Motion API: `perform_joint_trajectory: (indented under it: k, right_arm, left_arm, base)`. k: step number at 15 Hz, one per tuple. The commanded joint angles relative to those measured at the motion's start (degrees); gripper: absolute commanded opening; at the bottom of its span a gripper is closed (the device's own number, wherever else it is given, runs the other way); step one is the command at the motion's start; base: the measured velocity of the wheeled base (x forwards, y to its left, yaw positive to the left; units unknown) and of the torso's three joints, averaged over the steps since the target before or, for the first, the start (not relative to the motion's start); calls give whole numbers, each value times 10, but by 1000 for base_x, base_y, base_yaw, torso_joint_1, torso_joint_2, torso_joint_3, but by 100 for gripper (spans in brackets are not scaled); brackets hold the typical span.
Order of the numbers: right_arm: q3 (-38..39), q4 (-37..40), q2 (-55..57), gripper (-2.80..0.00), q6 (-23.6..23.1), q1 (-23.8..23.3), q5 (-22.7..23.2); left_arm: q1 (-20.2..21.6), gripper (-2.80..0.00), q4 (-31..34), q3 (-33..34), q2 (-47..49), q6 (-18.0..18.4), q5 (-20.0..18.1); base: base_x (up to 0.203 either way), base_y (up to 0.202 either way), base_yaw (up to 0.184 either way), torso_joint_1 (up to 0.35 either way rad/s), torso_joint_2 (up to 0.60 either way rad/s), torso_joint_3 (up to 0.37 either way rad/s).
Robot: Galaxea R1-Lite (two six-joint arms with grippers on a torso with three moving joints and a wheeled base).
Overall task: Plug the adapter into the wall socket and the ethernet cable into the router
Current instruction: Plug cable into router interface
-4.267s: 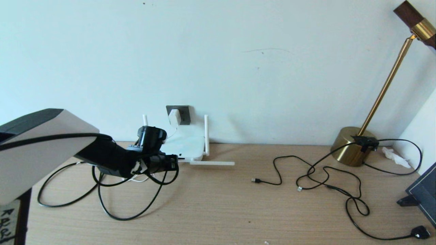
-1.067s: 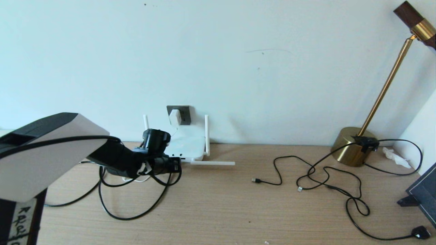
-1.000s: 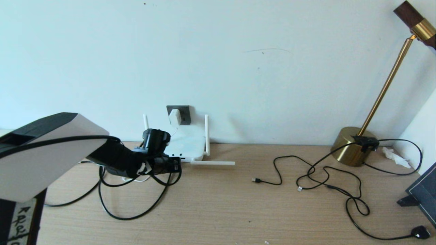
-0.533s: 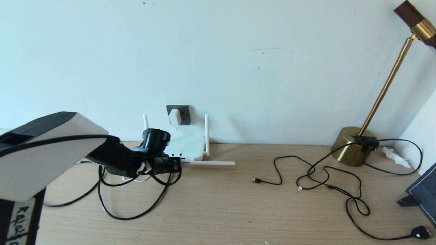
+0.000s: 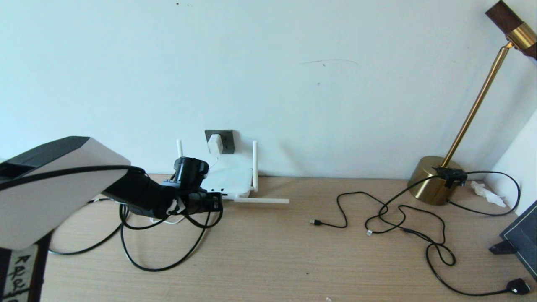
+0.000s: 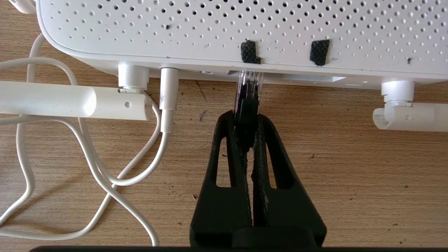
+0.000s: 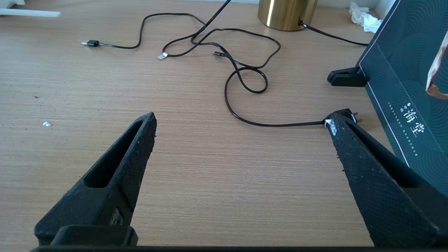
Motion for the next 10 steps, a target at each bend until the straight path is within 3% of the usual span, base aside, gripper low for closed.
perform_joint_trajectory:
  k: [1, 10]
  right_arm:
    - [0, 1, 0, 0, 0, 0, 0]
    - [0, 1, 0, 0, 0, 0, 0]
  left_arm:
    - [0, -280, 0, 2, -5, -1, 1]
    - [0, -280, -4, 17, -4, -2, 1]
  base:
    - [0, 0, 0, 0, 0, 0]
    - [0, 0, 0, 0, 0, 0]
